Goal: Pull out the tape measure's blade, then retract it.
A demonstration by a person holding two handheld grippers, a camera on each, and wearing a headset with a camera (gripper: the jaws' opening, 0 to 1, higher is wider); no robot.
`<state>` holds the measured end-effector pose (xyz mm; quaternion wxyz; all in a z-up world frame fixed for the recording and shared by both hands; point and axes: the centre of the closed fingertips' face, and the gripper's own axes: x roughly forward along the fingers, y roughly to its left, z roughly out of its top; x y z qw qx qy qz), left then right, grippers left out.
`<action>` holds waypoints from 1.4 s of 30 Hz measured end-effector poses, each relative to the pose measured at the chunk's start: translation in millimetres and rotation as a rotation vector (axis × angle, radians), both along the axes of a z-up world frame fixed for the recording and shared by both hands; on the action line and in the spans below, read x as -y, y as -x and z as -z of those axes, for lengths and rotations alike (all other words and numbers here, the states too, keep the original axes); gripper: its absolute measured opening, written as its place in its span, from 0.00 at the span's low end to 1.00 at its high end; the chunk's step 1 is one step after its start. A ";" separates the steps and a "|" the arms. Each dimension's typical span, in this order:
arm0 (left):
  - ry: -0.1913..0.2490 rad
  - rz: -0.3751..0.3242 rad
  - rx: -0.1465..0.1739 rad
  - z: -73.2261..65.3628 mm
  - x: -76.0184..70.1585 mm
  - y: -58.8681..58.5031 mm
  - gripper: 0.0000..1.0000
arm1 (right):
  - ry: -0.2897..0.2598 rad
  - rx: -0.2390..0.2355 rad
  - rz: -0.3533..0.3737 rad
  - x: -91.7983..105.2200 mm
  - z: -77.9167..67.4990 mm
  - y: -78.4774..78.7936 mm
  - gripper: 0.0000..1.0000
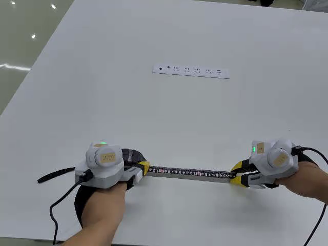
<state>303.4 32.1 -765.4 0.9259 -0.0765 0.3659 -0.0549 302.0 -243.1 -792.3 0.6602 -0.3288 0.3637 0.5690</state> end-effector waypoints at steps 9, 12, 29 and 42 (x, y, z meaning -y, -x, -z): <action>0.016 -0.002 -0.004 -0.3 0.1 0.3 0.57 | 0.001 0.003 0.006 0.0 -0.7 -1.0 0.11; 0.018 -0.002 -0.002 -0.6 0.4 0.1 0.57 | -0.003 0.004 0.012 0.2 -1.9 -2.6 0.11; 0.052 -0.011 0.004 -1.9 -1.1 1.5 0.57 | -0.032 -0.004 0.028 -9.8 -5.2 -3.6 0.11; 0.066 -0.015 0.004 -1.5 -0.9 1.2 0.57 | -0.039 -0.006 0.020 -17.8 -5.6 -3.4 0.11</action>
